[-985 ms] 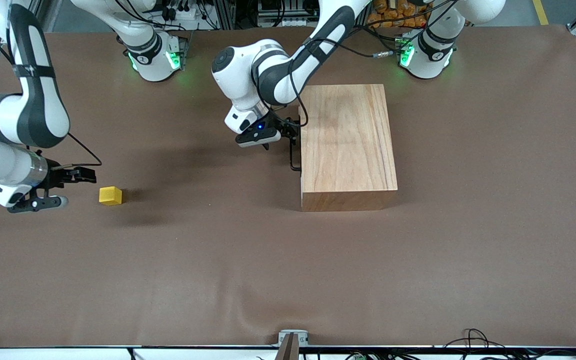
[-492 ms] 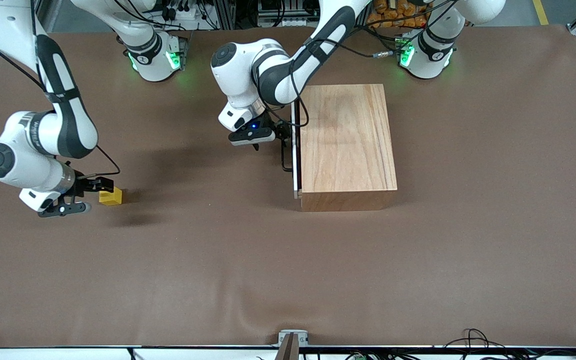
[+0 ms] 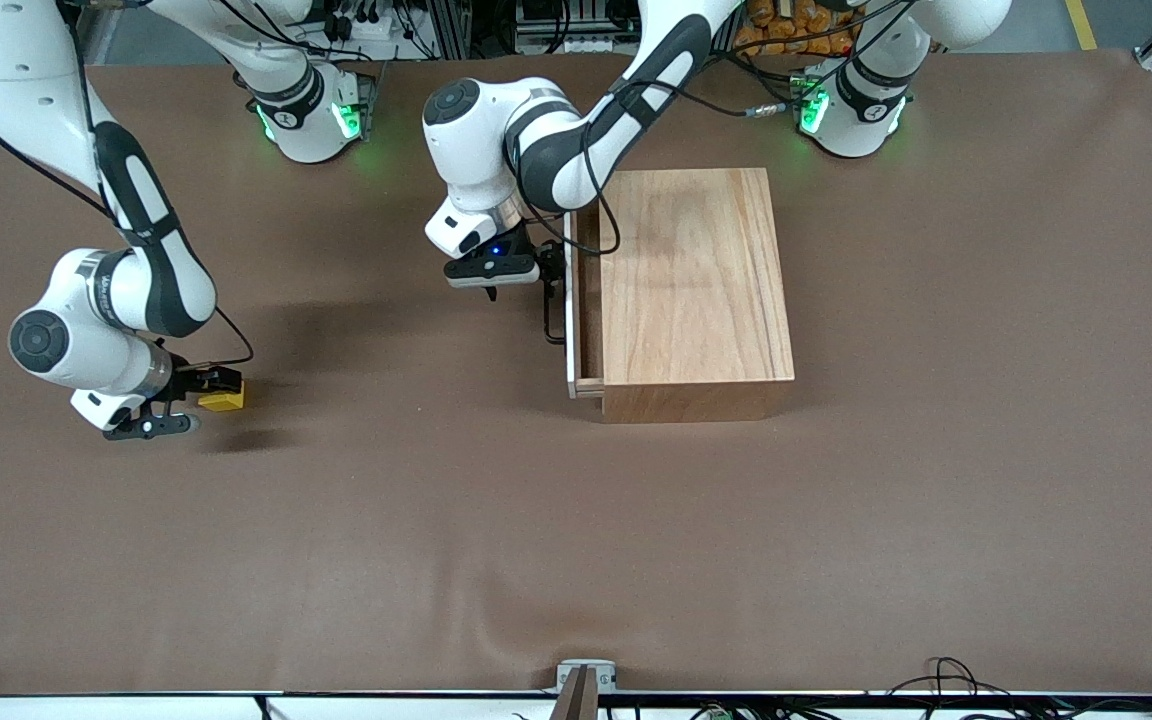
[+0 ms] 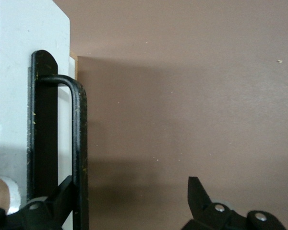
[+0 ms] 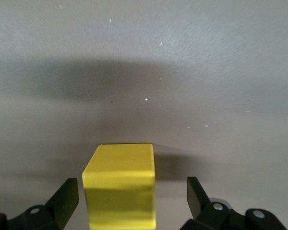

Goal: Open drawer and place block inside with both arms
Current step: 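Pull the drawer open with the left gripper while the right gripper grasps the cube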

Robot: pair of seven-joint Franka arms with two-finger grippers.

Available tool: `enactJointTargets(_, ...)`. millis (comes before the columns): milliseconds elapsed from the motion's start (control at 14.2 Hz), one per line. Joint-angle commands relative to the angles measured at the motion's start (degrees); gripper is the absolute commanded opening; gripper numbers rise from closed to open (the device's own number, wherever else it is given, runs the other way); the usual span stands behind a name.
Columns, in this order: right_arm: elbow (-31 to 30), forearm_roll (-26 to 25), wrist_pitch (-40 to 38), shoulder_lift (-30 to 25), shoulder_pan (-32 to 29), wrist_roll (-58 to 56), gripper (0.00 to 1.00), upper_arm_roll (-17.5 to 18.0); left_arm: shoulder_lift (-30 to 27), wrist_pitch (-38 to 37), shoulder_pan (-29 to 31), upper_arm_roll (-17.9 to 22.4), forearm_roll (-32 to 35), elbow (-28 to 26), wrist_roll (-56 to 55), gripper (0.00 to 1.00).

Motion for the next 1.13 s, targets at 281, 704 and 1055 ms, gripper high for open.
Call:
enactJointTargets(281, 0.11, 3.12, 0.29, 0.63, -0.92, -1.67, 0.61, 0.94, 1.64, 7.97, -0.23, 0.28, -0.85, 0.86, -0.02, 1.00)
enactJointTargets(704, 4.31, 5.49, -8.47, -1.91, -1.09, -2.38, 0.09, 0.86, 1.55, 10.70, -0.32, -0.43, -0.94, 1.56, 0.06, 1.00)
enactJointTargets(1055, 12.76, 5.49, -26.58, -10.33, -4.25, -5.55, 0.05, 0.50, 2.26, 12.99, -0.58, -0.51, -0.94, 1.48, 0.68, 1.00)
